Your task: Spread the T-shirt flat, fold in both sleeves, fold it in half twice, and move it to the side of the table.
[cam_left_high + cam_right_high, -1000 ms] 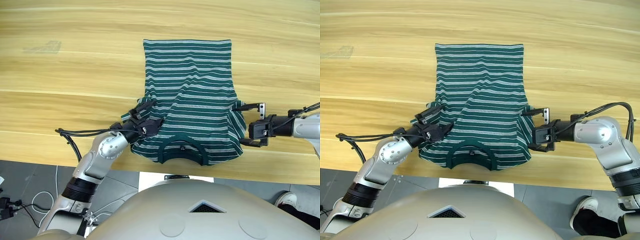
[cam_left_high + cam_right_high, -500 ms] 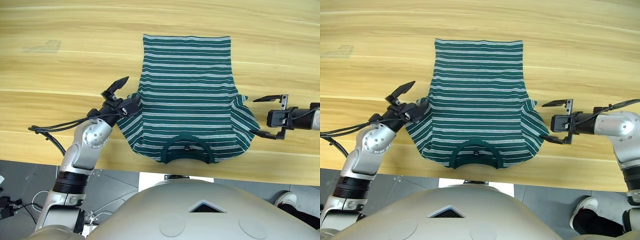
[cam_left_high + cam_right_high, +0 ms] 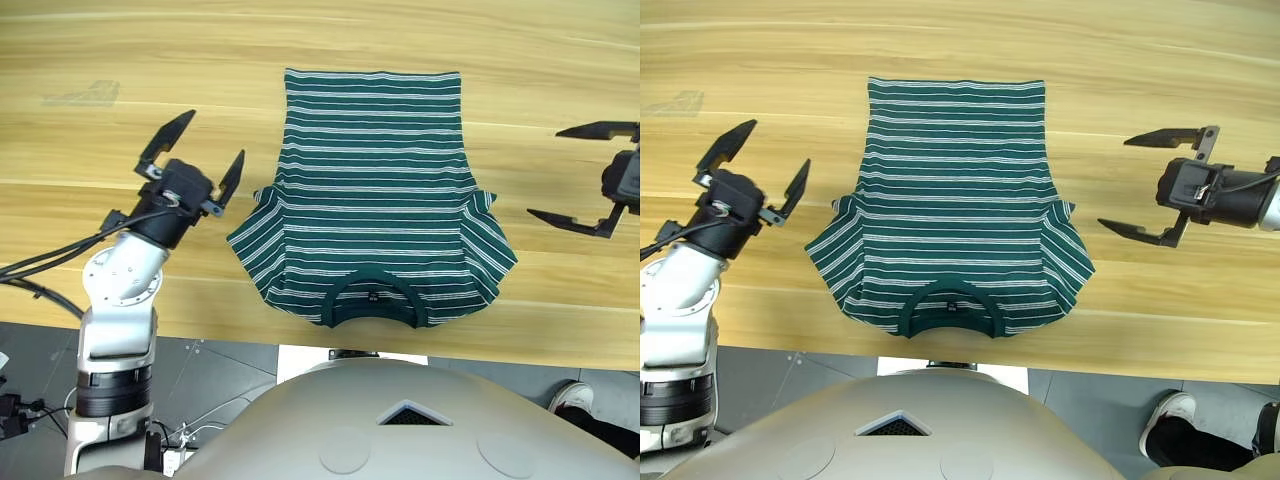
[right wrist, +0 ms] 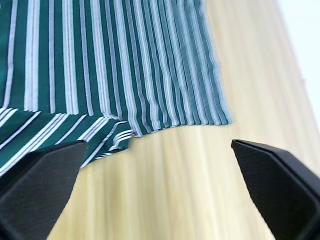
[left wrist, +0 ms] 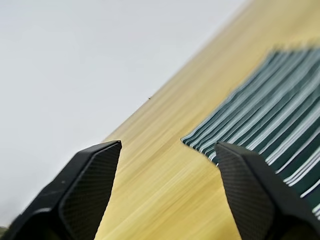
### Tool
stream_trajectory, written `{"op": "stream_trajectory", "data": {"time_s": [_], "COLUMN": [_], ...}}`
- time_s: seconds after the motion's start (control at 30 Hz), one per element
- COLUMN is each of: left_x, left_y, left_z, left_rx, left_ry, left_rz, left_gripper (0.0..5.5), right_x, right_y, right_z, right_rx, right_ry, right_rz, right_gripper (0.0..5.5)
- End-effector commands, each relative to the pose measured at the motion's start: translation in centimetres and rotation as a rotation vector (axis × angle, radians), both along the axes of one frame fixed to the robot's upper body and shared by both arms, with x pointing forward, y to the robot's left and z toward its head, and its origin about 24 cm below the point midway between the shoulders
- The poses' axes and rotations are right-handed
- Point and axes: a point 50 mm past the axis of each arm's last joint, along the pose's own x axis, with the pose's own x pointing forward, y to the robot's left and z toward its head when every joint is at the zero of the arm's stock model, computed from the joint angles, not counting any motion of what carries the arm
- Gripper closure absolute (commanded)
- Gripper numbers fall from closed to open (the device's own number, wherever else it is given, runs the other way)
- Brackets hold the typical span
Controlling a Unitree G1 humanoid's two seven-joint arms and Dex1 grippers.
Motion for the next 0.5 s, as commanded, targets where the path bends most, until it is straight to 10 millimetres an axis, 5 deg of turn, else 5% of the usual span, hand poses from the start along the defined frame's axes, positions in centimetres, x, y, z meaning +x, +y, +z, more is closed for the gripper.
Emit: {"op": "stream_trajectory", "data": {"time_s": [0.03,0.1,0.27,0.5], "left_x": [-2.9,-4.2,-8.5,-8.9], "left_y": [1.0,1.8,0.0,-0.1], "left_z": [-0.1,-1.5,-6.2,-9.8], "left_rx": [-0.304,-0.434,-1.005,-1.221], "left_ry": [0.075,0.155,0.552,0.754], "left_rz": [0.151,0.300,0.532,0.675], "left_gripper": [2.04,2.04,2.04,2.04], "right_x": [1.9,2.5,3.0,3.1], "right_y": [3.0,4.3,4.4,3.6], "right_z": [1.7,1.8,2.6,2.8], "right_rx": [0.349,0.564,0.732,0.777], "right_ry": [-0.320,-0.463,-0.694,-0.786], "right_rz": [-0.110,-0.225,-0.427,-0.527], "right_gripper": [0.15,0.15,0.15,0.15]}}
